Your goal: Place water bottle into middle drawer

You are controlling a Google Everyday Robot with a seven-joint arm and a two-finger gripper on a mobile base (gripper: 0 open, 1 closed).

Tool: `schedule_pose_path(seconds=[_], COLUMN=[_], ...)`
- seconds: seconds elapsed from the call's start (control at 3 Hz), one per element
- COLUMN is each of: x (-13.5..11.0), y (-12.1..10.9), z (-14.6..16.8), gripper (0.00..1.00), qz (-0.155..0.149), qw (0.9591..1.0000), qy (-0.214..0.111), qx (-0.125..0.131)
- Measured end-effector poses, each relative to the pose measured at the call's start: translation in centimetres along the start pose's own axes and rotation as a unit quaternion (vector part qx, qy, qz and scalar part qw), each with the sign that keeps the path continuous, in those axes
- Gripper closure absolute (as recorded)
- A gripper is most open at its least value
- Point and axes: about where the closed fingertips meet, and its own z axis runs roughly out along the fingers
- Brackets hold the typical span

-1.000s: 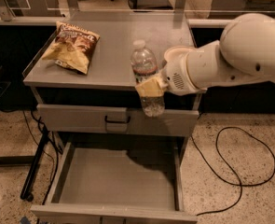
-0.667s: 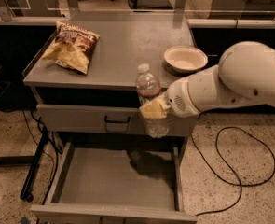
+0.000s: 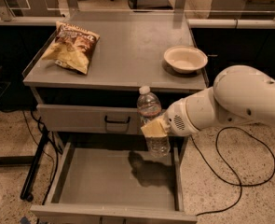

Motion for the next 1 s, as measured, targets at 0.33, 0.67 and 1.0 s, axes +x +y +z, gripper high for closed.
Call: schedule_pose_path(seconds=[0.33,0.67,1.0], x=[2.7,6.6,9.1], y=[0.9,1.8,2.5], z=[2.9,7.4,11.2], gripper=[1.00,1.00,1.00], qz=[0.011,0.020,0.033], qw=[0.9992,0.9958,0.9915], qy=[0.033,0.083,0.114], qx=[-0.016,-0.034,-0.054])
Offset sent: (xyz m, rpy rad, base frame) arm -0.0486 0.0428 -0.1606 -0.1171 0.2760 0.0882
